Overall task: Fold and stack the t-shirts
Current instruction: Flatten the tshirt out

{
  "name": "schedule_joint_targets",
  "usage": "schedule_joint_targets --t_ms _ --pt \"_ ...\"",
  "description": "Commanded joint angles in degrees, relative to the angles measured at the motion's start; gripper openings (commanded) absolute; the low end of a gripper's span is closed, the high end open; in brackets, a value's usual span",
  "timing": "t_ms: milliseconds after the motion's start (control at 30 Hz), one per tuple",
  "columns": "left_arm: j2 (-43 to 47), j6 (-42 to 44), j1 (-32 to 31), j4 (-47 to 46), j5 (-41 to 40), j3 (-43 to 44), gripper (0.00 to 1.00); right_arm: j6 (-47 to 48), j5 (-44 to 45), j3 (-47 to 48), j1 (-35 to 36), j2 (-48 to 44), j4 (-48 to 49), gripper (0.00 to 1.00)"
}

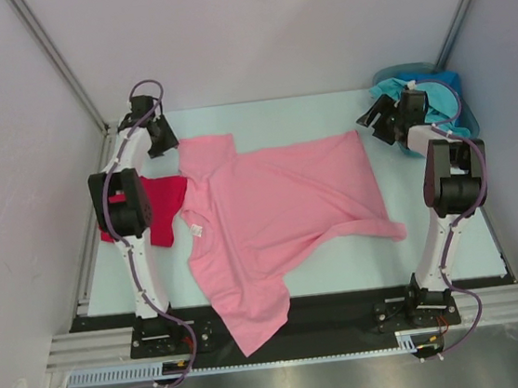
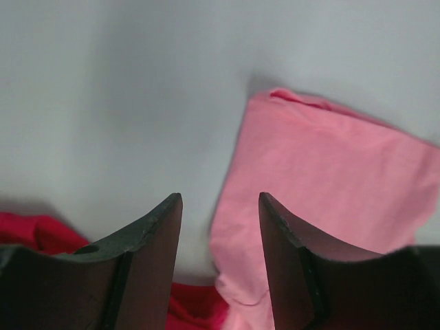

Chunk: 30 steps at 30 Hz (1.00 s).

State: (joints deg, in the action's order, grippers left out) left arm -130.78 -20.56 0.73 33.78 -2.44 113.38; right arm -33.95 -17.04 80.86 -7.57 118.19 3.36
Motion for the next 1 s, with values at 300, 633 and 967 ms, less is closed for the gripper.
schedule_joint_targets --t_ms 300,633,967 --pt "-3.2 6.2 1.4 4.0 1.6 0.9 0.54 -1.1 -1.2 -2.6 -0.4 -1.6 4.1 0.76" --pt "-5.0 4.7 1.2 3.3 9.6 0.3 0.53 -1.1 -1.8 -3.7 -0.2 -0.9 5.6 0.76" --pt "-5.3 4.1 0.7 2.9 10.6 0.3 0.53 -0.4 -1.7 -3.8 -0.7 -0.2 5.7 0.76"
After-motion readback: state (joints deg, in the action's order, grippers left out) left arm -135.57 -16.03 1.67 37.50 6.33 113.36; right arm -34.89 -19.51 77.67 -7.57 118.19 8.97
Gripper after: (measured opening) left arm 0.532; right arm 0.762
